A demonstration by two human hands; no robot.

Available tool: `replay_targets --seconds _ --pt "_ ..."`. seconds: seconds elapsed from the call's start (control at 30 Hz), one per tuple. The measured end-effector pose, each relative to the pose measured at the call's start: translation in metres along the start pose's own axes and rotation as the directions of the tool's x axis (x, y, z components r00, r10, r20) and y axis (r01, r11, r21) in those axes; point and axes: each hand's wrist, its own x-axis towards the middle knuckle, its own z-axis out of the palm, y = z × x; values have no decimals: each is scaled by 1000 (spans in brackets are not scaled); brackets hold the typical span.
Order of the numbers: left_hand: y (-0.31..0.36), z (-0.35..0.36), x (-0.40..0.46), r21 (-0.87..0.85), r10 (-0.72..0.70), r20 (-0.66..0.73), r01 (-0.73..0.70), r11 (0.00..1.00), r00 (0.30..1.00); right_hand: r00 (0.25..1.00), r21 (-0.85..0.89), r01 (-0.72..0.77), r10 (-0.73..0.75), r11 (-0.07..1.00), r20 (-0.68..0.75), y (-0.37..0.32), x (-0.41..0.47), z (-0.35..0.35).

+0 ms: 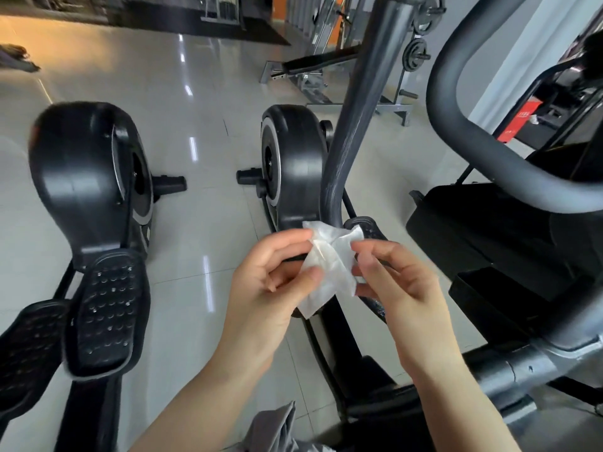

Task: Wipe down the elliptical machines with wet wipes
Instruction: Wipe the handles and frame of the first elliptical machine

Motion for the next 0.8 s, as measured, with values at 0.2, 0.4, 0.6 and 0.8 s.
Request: replay_targets --seconds 0.2,0.4,0.6,0.8 --pt "-2 -2 0 125 111 23 -113 986 994 995 -244 94 -95 965 5 5 3 13" --pt "1 1 7 -28 -109 -91 106 994 990 985 -191 143 -121 971 121 6 7 15" --pt "1 -5 16 12 -173 22 173 985 985 963 -249 183 -122 951 242 0 18 9" --pt "-1 -6 20 315 19 -233 57 947 972 926 -231 256 -169 939 339 0 30 11"
